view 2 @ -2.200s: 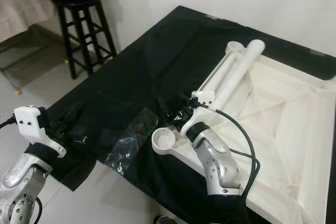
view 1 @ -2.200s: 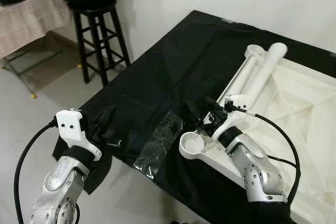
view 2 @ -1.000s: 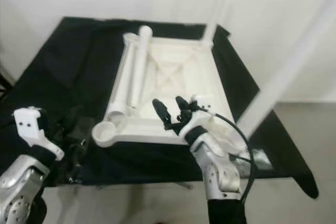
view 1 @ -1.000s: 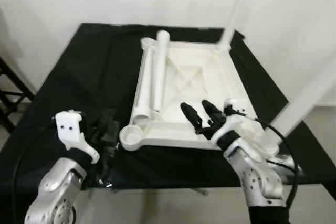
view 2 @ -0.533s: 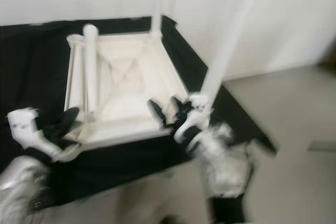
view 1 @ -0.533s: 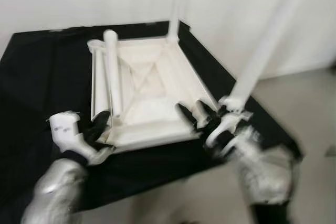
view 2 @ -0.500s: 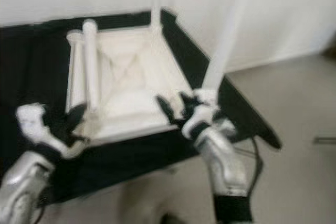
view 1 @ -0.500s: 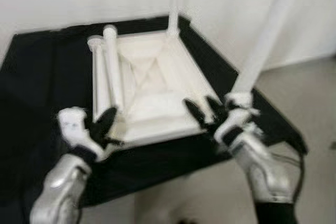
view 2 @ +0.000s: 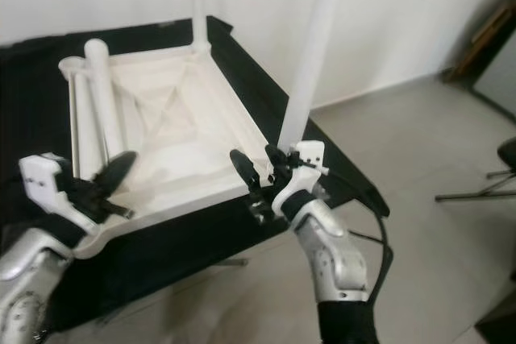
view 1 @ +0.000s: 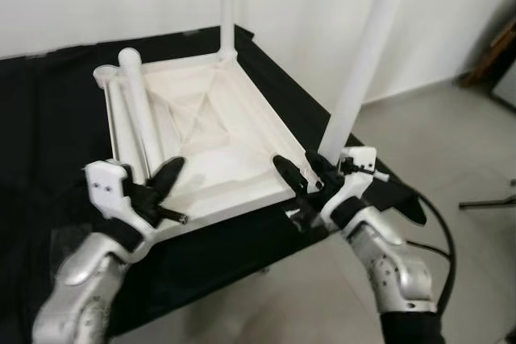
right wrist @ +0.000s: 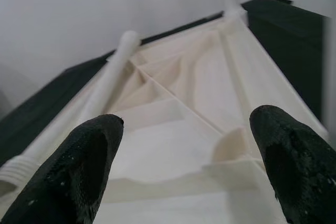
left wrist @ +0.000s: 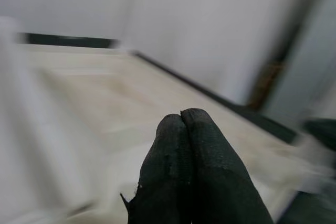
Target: Building children table
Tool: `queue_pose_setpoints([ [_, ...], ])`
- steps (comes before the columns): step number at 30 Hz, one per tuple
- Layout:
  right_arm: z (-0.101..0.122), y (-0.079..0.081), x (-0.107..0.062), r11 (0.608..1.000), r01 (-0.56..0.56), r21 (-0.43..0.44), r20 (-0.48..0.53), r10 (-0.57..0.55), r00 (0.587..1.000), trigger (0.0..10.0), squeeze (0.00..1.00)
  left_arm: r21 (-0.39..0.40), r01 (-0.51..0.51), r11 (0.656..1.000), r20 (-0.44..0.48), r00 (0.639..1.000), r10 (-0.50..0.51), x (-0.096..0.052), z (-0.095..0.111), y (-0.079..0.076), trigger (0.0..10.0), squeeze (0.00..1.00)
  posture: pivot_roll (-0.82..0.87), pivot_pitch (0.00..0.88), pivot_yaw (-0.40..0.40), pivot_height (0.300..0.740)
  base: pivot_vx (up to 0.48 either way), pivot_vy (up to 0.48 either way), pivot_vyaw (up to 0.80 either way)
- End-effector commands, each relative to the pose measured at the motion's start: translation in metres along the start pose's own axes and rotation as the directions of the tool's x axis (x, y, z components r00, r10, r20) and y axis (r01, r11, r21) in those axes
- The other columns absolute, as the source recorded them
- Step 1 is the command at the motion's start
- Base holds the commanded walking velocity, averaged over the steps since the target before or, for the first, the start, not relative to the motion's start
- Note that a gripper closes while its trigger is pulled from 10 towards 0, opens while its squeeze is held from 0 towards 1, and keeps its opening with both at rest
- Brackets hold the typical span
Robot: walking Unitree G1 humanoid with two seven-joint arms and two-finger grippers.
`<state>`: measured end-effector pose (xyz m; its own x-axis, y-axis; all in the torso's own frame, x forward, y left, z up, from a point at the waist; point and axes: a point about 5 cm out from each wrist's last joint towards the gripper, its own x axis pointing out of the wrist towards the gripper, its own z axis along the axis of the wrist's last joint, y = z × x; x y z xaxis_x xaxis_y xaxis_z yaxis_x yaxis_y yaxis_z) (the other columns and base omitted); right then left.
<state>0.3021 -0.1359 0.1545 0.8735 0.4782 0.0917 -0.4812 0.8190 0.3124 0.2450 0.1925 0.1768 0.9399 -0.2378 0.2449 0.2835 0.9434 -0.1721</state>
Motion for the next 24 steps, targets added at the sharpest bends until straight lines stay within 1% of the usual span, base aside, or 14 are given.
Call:
queue_pose_setpoints([
  [1, -0.001, -0.003, -0.001, 1.000, 0.023, -0.012, 0.006, -0.023, 1.000, 10.0, 0.00, 0.063, 0.006, 0.998, 0.011, 1.000, -0.007, 0.006, 0.006, 0.004, 10.0, 0.00, 0.06, 0.068, -0.022, 0.740, 0.000, 0.000, 0.00],
  [2, -0.001, -0.003, -0.001, 1.000, 0.023, -0.012, 0.006, -0.023, 1.000, 10.0, 0.00, 0.063, 0.006, 0.998, 0.011, 1.000, -0.007, 0.006, 0.006, 0.004, 10.0, 0.00, 0.06, 0.068, -0.022, 0.740, 0.000, 0.000, 0.00],
  [4, -0.001, -0.002, 0.001, 1.000, 0.024, -0.017, 0.012, -0.024, 1.000, 10.0, 0.00, 0.131, -0.006, 0.991, 0.021, 1.000, 0.004, 0.009, 0.012, 0.007, 10.0, 0.00, 0.06, 0.066, -0.019, 0.740, 0.000, 0.000, 0.00],
  [6, -0.001, -0.002, 0.001, 1.000, 0.024, -0.017, 0.012, -0.024, 1.000, 10.0, 0.00, 0.131, -0.006, 0.991, 0.021, 1.000, 0.004, 0.009, 0.012, 0.007, 10.0, 0.00, 0.06, 0.066, -0.019, 0.740, 0.000, 0.000, 0.00],
  [8, -0.001, -0.002, 0.001, 1.000, 0.022, -0.020, 0.016, -0.022, 1.000, 10.0, 0.00, 0.151, -0.029, 0.988, 0.025, 0.999, 0.026, 0.010, 0.014, 0.010, 10.0, 0.00, 0.07, 0.063, -0.021, 0.740, 0.000, 0.000, 0.00],
  [10, 0.000, 0.001, 0.003, 0.999, 0.009, -0.049, 0.016, -0.009, 1.000, 10.0, 0.00, 0.160, -0.053, 0.986, 0.027, 0.998, 0.050, 0.010, 0.016, 0.016, 10.0, 0.00, 0.07, 0.062, -0.018, 0.740, 0.000, 0.000, 0.00],
  [13, 0.001, 0.004, 0.003, 0.998, -0.003, -0.067, 0.025, 0.005, 1.000, 10.0, 0.00, 0.153, -0.031, 0.988, 0.003, 1.000, 0.031, 0.007, 0.014, 0.017, 10.0, 0.00, 0.07, 0.064, -0.012, 0.740, 0.000, 0.000, 0.00],
  [15, 0.000, 0.006, 0.002, 0.992, -0.033, -0.119, 0.004, 0.034, 0.999, 10.0, 0.00, 0.158, -0.011, 0.987, -0.002, 1.000, 0.012, 0.006, 0.013, 0.016, 10.0, 0.00, 0.07, 0.064, -0.012, 0.740, 0.315, 0.000, 0.77],
  [17, 0.000, 0.007, 0.001, 0.990, -0.042, -0.134, -0.003, 0.042, 0.999, 10.0, 0.00, 0.160, -0.007, 0.987, -0.003, 1.000, 0.008, 0.006, 0.013, 0.016, 10.0, 0.00, 0.07, 0.064, -0.012, 0.740, 0.315, 0.000, 0.77],
  [19, 0.000, 0.013, 0.001, 0.983, -0.087, -0.159, -0.001, 0.087, 0.996, 10.0, 0.00, 0.178, 0.000, 0.984, -0.005, 1.000, 0.001, 0.006, 0.014, 0.017, 10.0, 0.00, 0.07, 0.067, -0.016, 0.740, 0.384, 0.000, 0.76],
  [21, -0.002, 0.014, 0.002, 0.981, -0.101, -0.165, -0.017, 0.100, 0.995, 10.0, 0.00, 0.183, 0.002, 0.983, -0.006, 1.000, -0.001, 0.005, 0.015, 0.017, 10.0, 0.00, 0.07, 0.067, -0.016, 0.740, 0.398, 0.000, 0.00],
  [22, -0.006, 0.015, 0.003, 0.976, -0.110, -0.190, -0.059, 0.101, 0.993, 10.0, 0.00, 0.197, 0.011, 0.980, -0.013, 1.000, -0.009, 0.004, 0.015, 0.018, 10.0, 0.00, 0.07, 0.068, -0.017, 0.740, 0.394, 0.000, 0.00],
  [23, -0.006, 0.015, 0.004, 0.976, -0.116, -0.182, -0.064, 0.106, 0.992, 10.0, 0.00, 0.236, 0.039, 0.971, -0.033, 0.999, -0.032, 0.004, 0.015, 0.017, 10.0, 0.00, 0.07, 0.070, -0.018, 0.740, 0.274, 0.000, 0.00],
  [24, -0.006, 0.015, 0.004, 0.976, -0.116, -0.182, -0.064, 0.106, 0.992, 10.0, 0.00, 0.236, 0.039, 0.971, -0.033, 0.999, -0.032, 0.004, 0.015, 0.017, 10.0, 0.00, 0.07, 0.070, -0.018, 0.740, 0.274, 0.000, 0.00],
])
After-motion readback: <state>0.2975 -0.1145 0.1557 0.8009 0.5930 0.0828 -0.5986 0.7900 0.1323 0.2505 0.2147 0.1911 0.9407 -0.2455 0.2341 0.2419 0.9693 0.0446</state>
